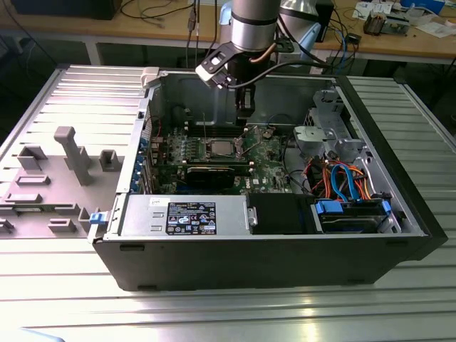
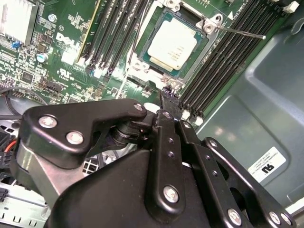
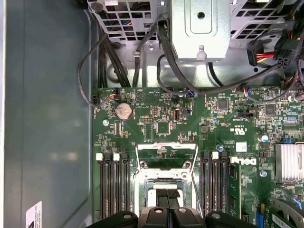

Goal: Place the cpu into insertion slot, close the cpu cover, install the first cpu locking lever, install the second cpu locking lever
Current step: 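Close the cpu cover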

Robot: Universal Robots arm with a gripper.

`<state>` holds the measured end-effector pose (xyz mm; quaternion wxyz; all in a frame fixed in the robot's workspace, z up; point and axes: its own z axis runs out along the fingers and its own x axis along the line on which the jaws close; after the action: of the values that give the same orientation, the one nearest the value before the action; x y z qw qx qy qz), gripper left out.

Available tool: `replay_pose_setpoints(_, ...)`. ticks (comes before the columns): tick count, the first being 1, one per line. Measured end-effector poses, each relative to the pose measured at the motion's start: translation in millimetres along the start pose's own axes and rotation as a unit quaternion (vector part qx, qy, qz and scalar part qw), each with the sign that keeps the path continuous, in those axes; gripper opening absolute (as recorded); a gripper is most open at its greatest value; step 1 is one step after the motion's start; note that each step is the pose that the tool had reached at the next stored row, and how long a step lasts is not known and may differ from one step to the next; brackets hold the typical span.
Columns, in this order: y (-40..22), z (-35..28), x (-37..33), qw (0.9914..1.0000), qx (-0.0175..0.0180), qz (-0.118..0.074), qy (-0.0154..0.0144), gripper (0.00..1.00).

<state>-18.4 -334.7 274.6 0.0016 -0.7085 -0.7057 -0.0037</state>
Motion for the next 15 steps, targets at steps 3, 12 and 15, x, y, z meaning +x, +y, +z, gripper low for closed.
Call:
replay_pose_setpoints(3, 0.7, 0.0, 0.0, 1.0, 0.0, 0.0, 0.0, 0.11)
replay_pose_setpoints(12, 4.4, 0.0, 0.0, 1.0, 0.0, 0.0, 0.0, 0.11)
replay_pose_setpoints(15, 5.1, 0.0, 0.0, 1.0, 0.0, 0.0, 0.0, 0.11)
